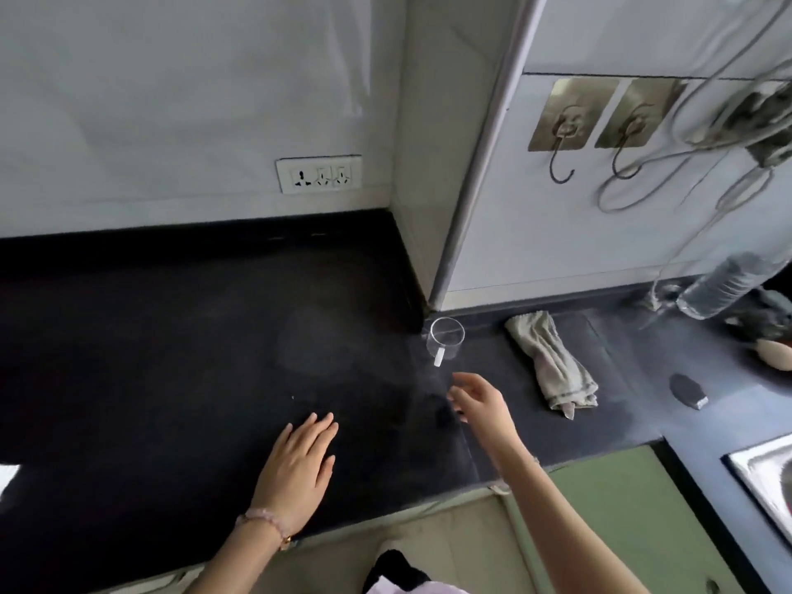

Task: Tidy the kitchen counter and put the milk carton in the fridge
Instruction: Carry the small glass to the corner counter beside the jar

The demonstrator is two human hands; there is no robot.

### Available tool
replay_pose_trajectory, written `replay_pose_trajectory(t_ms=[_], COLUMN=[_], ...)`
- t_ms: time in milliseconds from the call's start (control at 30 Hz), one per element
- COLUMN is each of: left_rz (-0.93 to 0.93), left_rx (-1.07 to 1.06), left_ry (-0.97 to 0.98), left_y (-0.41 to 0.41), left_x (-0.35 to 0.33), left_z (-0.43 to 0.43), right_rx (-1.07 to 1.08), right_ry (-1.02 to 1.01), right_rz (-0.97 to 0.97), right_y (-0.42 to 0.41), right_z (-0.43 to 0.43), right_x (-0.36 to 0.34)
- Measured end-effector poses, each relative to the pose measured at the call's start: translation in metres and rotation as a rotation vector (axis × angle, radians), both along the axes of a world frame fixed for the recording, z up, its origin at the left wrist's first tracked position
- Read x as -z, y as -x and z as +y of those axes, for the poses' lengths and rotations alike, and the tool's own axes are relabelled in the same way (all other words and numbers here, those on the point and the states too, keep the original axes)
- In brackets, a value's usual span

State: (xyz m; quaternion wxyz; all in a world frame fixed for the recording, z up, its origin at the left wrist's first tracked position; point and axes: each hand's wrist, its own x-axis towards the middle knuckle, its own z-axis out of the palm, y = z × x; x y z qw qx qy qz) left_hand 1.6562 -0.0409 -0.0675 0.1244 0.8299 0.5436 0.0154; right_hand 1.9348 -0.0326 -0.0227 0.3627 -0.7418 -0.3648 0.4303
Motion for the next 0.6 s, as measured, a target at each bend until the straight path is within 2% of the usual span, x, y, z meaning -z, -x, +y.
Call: replay_pose_trajectory(t_ms=[200, 367, 600], left_rz=[-0.007, -0.024, -0.009], left_rx=[-0.077, -0.107, -0.105], left_ry=[0.073, 0.069, 0.075], left_y=[-0.007, -0.012, -0.012], left_x=[-0.002, -0.004, -0.003], left_z=[-0.005, -0.006, -0.005], right_rx=[0.032, 0.097, 0.067], right_ry=[0.104, 0.135, -0.003], right_rz=[0.298, 0.465, 0.294], right_y=[0.011, 0.014, 0.010], right_z=[0.050, 0.059, 0.046], right_x=[0.005, 0.003, 0.000])
